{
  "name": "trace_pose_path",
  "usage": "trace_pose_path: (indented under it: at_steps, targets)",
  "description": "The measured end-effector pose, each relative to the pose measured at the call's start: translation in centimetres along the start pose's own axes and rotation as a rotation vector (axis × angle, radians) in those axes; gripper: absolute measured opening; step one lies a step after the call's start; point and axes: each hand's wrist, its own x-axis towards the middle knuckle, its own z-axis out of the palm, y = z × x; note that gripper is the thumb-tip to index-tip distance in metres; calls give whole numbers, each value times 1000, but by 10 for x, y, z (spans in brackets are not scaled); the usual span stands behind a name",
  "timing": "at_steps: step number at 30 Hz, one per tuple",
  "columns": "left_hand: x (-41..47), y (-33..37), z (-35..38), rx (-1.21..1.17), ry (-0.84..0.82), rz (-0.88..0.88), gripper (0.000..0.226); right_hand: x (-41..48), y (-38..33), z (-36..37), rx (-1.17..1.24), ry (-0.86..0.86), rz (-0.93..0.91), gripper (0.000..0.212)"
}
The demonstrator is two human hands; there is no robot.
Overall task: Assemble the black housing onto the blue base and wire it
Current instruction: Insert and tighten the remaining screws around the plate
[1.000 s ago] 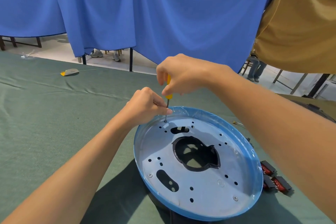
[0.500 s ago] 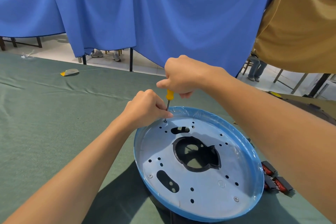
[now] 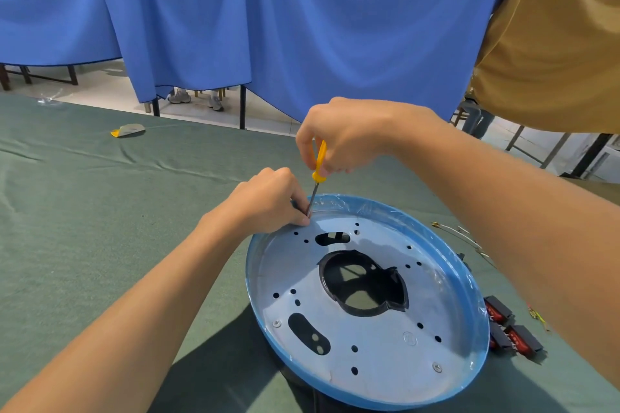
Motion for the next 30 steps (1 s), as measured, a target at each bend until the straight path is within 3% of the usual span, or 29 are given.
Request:
trace_pose_path:
  at_steps: [6,13,21,24,30]
  targets:
    - [0,1,0,39,-8,25,15,-4,1,-2,-1,34,-60,29]
    - [-2,3,2,95,6,44,15,-5,1,-5,4,56,-88,28]
    - [-1,1,3,43,10,32,7,0,-6,-9,174,-111,29,7]
    - [-2,1,3,28,12,27,5,6,-10,-2,203,-83,128,26]
    - [-2,2,3,72,37,6,11,7,-10,1,295,-97,267,27]
